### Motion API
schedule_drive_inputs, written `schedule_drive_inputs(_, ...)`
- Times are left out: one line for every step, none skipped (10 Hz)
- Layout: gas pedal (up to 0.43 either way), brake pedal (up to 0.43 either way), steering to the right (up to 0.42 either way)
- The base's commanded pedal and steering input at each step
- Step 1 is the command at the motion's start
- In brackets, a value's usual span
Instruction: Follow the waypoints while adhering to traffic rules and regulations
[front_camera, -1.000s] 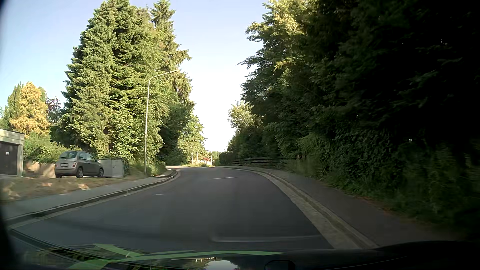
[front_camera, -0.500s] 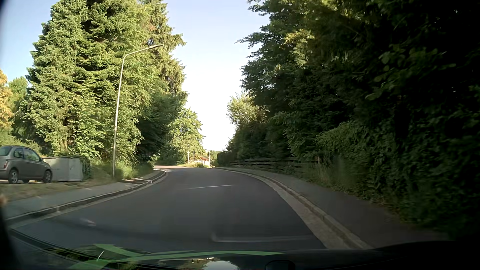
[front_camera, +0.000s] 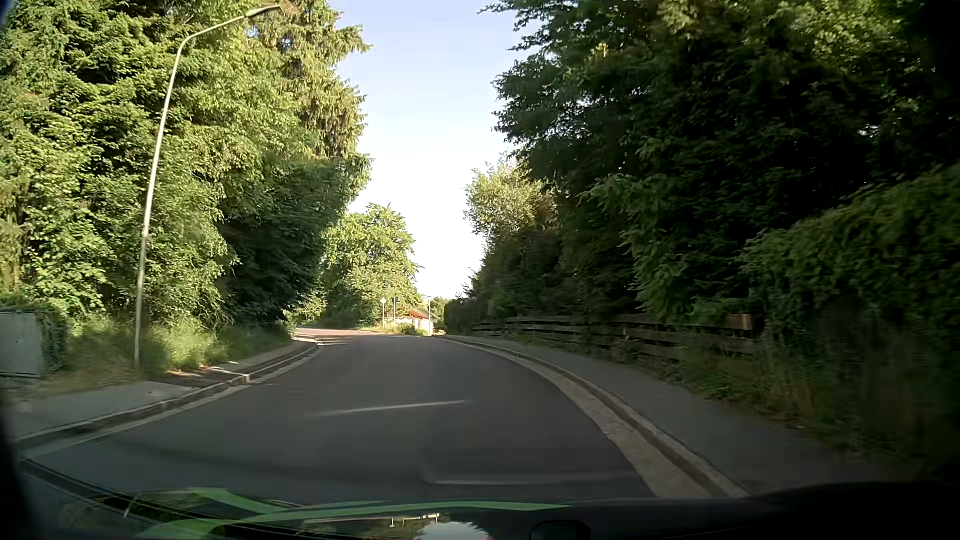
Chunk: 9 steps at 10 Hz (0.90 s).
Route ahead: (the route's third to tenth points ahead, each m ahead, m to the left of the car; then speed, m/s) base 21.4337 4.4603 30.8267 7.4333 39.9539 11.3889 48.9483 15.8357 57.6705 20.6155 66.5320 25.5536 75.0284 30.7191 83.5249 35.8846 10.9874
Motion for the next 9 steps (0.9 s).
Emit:
schedule_drive_inputs(0.280, 0.000, -0.039)
schedule_drive_inputs(0.280, 0.000, -0.043)
schedule_drive_inputs(0.280, 0.000, -0.046)
schedule_drive_inputs(0.280, 0.000, -0.049)
schedule_drive_inputs(0.280, 0.000, -0.050)
schedule_drive_inputs(0.280, 0.000, -0.050)
schedule_drive_inputs(0.280, 0.000, -0.050)
schedule_drive_inputs(0.280, 0.000, -0.050)
schedule_drive_inputs(0.299, 0.000, -0.050)
